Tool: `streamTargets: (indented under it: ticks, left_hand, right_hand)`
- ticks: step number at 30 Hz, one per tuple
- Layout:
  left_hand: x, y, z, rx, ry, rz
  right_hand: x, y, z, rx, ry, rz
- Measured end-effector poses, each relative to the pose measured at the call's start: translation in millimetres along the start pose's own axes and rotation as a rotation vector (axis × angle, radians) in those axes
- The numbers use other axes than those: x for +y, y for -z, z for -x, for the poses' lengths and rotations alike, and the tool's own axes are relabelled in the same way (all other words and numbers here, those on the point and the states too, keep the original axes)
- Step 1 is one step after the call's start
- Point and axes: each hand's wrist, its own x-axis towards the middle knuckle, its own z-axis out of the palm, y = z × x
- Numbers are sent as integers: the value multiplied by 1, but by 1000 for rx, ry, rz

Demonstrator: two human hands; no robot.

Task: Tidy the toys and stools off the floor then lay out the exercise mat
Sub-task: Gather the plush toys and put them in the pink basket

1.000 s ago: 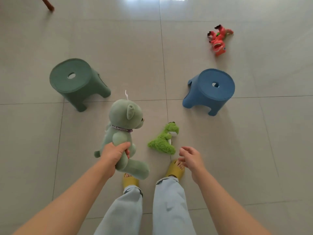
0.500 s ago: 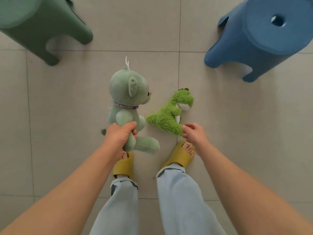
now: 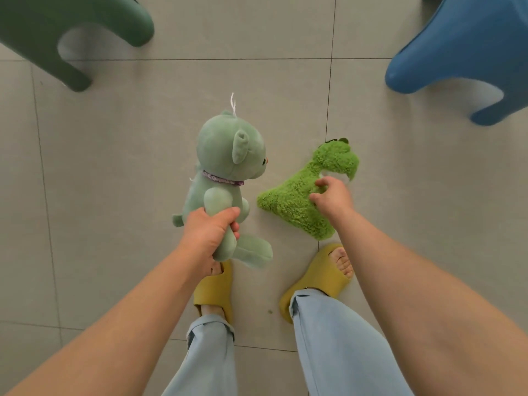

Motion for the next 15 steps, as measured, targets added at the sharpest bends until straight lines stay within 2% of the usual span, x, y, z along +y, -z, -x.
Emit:
streamTargets:
  ticks: [4, 9, 15]
  left_hand:
    - [7, -9, 9, -17, -15, -1]
    - [18, -15, 41, -62, -28, -2]
    - [50, -21, 123, -121, -69, 63]
  right_hand:
    - [10, 6, 10, 93, -50, -89]
    - [9, 40, 65, 208, -33, -227]
    - [-25, 113, 174, 403, 197, -416]
